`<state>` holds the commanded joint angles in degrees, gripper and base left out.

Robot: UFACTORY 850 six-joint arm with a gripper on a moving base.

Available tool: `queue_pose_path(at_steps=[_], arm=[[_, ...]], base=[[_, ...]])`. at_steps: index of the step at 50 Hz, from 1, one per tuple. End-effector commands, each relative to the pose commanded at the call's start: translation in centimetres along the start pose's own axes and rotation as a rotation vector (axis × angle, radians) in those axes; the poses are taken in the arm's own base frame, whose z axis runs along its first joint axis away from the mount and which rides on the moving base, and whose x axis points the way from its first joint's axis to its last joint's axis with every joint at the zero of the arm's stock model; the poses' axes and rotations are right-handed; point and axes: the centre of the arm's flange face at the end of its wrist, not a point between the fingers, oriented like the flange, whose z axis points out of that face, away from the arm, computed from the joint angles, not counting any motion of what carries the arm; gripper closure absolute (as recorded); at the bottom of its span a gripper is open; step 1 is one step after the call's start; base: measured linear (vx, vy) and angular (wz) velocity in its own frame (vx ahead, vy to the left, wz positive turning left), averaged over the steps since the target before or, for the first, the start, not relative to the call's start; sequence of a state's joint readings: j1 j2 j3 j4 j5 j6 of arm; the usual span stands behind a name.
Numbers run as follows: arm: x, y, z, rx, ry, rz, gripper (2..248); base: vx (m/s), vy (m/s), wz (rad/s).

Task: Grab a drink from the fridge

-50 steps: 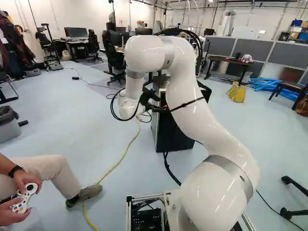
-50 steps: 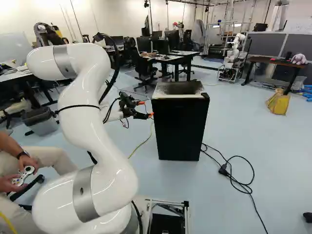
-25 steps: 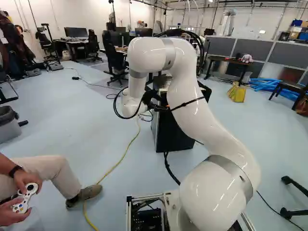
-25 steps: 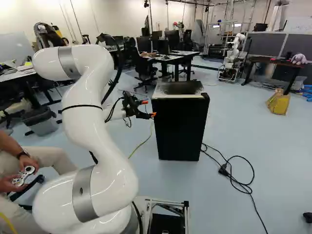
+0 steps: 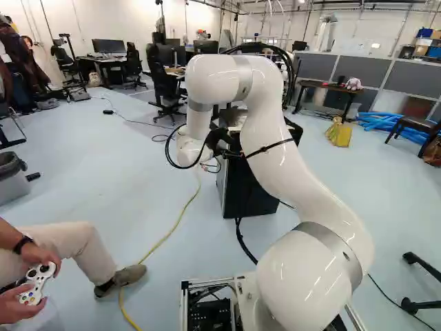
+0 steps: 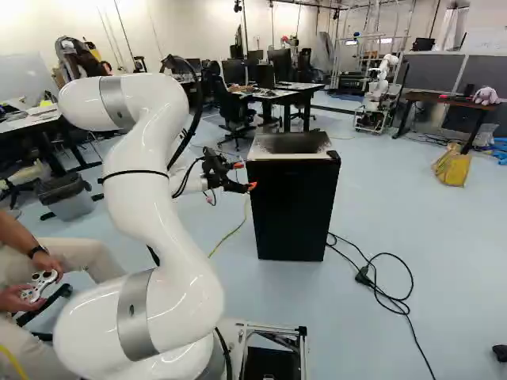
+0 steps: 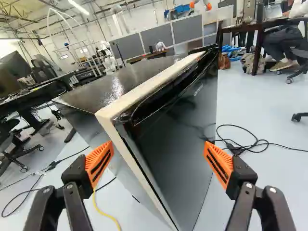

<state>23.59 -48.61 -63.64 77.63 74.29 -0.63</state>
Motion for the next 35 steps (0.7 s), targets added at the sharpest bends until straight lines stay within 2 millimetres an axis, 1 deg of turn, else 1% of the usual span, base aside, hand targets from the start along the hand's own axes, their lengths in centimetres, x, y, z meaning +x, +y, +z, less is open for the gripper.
queue_pose_path(at_steps=[15, 35], arm=[[0.0, 0.0, 0.01, 0.0, 0.0, -0.12, 3], [0.03, 0.0, 0.01, 0.0, 0.003, -0.136, 3]], base=[[0.0, 0.0, 0.0], [0.0, 0.0, 0.0]])
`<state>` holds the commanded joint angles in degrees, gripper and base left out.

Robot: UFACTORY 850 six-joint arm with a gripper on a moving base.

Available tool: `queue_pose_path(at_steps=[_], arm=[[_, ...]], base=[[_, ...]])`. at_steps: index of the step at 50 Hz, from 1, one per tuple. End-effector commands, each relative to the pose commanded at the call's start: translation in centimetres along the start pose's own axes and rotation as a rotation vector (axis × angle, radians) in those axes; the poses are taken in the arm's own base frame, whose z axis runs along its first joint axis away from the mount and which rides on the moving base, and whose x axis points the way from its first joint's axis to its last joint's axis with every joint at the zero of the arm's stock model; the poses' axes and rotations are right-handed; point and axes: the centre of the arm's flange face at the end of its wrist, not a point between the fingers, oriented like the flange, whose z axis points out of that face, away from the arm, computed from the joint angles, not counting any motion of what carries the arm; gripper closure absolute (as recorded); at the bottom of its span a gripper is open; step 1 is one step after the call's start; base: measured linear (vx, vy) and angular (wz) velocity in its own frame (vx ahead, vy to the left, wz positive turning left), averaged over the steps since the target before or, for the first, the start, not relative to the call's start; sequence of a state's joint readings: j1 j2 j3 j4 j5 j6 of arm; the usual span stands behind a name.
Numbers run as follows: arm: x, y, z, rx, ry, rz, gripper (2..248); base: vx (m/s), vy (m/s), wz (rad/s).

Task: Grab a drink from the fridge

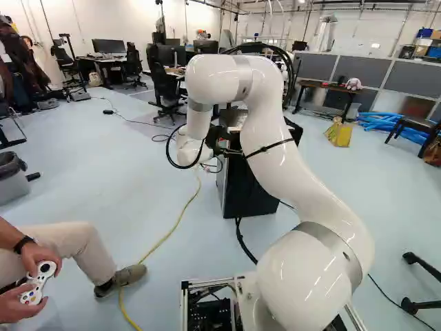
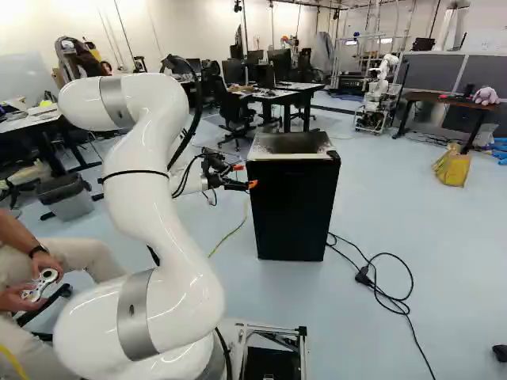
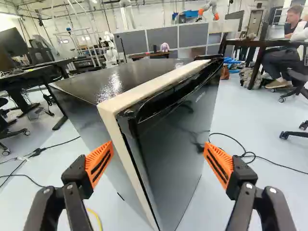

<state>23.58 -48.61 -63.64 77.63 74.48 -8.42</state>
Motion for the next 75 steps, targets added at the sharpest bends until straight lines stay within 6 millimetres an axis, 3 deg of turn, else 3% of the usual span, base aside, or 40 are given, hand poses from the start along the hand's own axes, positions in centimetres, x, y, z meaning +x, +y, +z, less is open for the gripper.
queue_pose_path(at_steps=[42, 75], arm=[[0.4, 0.1, 0.0, -0.007, 0.045, 0.0, 3], [0.7, 0.5, 1.1, -0.028, 0.05, 0.005, 3]], base=[[0.0, 0.0, 0.0], [0.0, 0.0, 0.0]])
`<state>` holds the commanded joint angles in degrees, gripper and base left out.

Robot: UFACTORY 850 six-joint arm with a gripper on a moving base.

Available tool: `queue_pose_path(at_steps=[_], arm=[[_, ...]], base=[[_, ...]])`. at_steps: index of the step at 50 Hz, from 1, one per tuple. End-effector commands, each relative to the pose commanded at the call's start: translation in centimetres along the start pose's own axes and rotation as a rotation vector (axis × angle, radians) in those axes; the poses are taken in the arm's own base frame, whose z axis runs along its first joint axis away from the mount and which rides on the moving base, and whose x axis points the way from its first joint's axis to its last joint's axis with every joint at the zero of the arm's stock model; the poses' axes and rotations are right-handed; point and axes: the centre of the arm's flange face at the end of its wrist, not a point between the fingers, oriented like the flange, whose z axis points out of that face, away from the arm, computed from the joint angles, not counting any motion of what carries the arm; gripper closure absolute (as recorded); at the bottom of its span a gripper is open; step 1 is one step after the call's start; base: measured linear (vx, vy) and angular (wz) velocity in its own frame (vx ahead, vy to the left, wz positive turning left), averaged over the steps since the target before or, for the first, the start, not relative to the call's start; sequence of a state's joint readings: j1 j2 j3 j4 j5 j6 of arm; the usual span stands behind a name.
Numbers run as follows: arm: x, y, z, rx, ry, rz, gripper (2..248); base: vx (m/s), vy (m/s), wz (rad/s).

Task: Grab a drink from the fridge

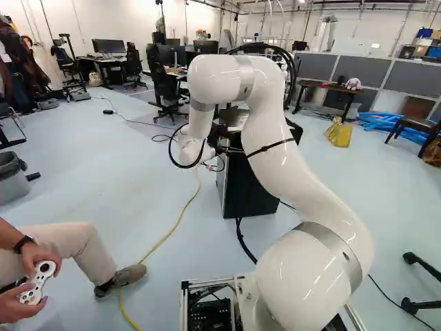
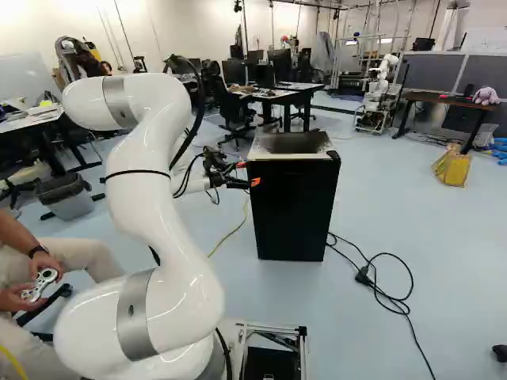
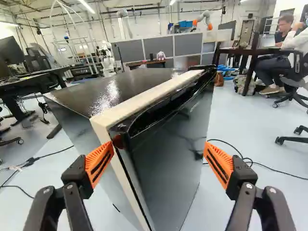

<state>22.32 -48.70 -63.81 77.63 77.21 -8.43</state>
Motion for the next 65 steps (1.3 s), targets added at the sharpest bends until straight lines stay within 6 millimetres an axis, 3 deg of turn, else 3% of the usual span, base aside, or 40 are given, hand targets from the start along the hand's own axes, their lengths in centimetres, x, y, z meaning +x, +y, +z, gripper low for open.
queue_pose_path(at_steps=[28, 65], arm=[[0.3, 1.3, 0.3, -0.014, -0.003, -0.014, 3], [0.7, 6.9, -3.4, 0.008, -0.029, -0.111, 3]], base=[[0.0, 0.0, 0.0], [0.0, 0.0, 0.0]])
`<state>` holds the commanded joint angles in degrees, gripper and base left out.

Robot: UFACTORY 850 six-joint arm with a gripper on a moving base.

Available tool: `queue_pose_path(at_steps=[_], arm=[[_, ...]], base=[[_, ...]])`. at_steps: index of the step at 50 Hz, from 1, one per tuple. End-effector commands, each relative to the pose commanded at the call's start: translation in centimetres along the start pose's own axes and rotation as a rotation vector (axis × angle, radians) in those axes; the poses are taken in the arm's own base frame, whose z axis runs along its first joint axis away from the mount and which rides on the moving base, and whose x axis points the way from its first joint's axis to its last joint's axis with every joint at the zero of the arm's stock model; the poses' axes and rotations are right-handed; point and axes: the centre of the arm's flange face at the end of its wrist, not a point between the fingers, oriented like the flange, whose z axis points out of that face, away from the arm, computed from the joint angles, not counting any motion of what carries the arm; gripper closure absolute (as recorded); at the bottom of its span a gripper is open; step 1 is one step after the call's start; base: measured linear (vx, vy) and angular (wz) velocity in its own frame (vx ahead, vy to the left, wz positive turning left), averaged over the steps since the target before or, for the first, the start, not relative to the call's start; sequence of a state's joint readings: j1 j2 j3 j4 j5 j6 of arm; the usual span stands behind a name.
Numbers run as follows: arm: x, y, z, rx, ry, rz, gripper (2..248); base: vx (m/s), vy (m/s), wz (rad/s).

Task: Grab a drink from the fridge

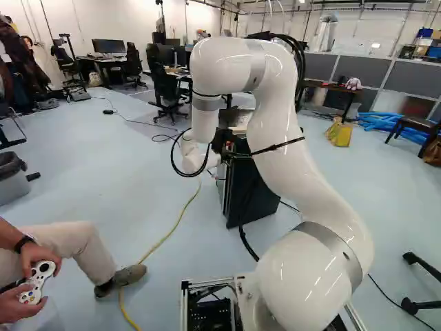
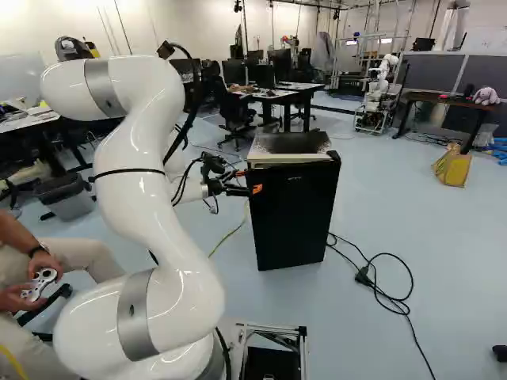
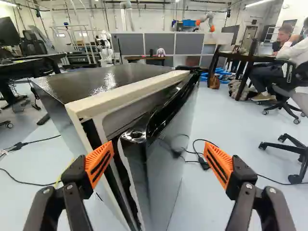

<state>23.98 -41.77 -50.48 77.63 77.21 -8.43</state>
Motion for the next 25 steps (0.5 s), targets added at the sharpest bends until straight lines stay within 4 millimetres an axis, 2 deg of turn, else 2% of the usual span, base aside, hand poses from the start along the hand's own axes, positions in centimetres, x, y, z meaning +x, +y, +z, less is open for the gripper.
queue_pose_path(at_steps=[12, 25], arm=[[0.0, 2.1, -1.0, 0.003, -0.005, -0.033, 3], [0.2, 3.8, -1.0, -0.012, 0.002, -0.051, 3]], base=[[0.0, 0.0, 0.0], [0.0, 0.0, 0.0]])
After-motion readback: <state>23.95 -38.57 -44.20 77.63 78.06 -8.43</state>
